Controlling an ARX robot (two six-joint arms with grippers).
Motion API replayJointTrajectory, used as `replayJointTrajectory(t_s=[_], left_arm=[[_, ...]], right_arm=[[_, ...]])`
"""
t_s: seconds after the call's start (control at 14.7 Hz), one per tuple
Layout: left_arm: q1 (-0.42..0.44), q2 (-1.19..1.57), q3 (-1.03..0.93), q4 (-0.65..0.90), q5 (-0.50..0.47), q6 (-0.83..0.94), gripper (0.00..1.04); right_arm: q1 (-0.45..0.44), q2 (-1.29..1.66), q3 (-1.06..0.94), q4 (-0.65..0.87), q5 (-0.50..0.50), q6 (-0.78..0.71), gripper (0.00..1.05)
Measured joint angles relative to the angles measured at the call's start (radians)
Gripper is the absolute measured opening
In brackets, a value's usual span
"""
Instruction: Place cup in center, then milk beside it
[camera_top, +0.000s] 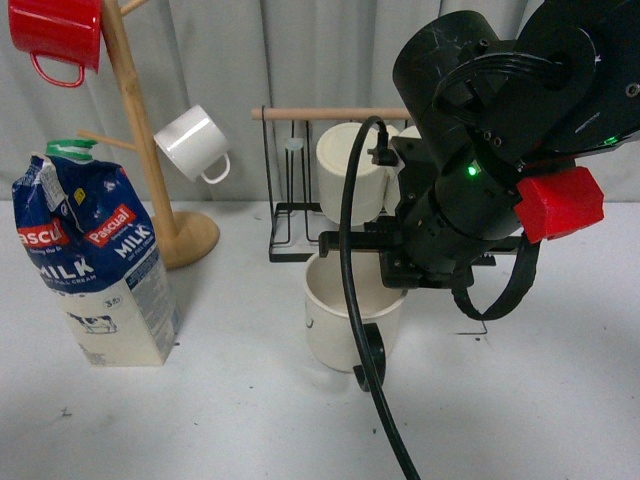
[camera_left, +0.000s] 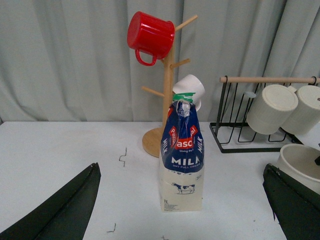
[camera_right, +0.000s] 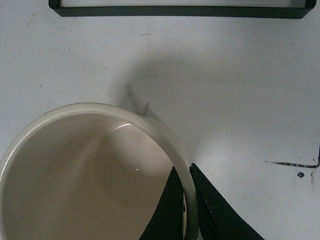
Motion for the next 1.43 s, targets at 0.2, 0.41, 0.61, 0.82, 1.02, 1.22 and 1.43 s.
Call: replayJointTrajectory(t_s=[0.2, 0.41, 0.61, 0.82, 1.02, 1.22, 1.43], left_arm=[[0.000, 0.000, 0.000, 0.000, 0.000, 0.000, 0.98], [0.000, 0.000, 0.000, 0.000, 0.000, 0.000, 0.98], [0.000, 0.000, 0.000, 0.000, 0.000, 0.000, 0.98], [0.000, 0.000, 0.000, 0.000, 0.000, 0.000, 0.98], [0.000, 0.000, 0.000, 0.000, 0.000, 0.000, 0.98], [0.000, 0.000, 0.000, 0.000, 0.000, 0.000, 0.98], [0.000, 0.000, 0.000, 0.000, 0.001, 0.000, 0.98]], right_arm=[[0.000, 0.001, 0.000, -0.004, 0.001, -0.002, 0.03], [0.000, 0.005, 0.002, -0.009, 0.002, -0.005, 0.17], [0.000, 0.016, 0.017, -0.017, 0.004, -0.009, 0.55], [-0.003, -0.041, -0.019, 0.041, -0.041, 0.000, 0.97], [-0.014, -0.243, -0.123, 0.164, -0.091, -0.003, 0.98], [-0.034, -0.463, -0.262, 0.336, -0.139, -0.023, 0.98], [-0.041, -0.671, -0.496, 0.665, 0.032, -0.113, 0.87]])
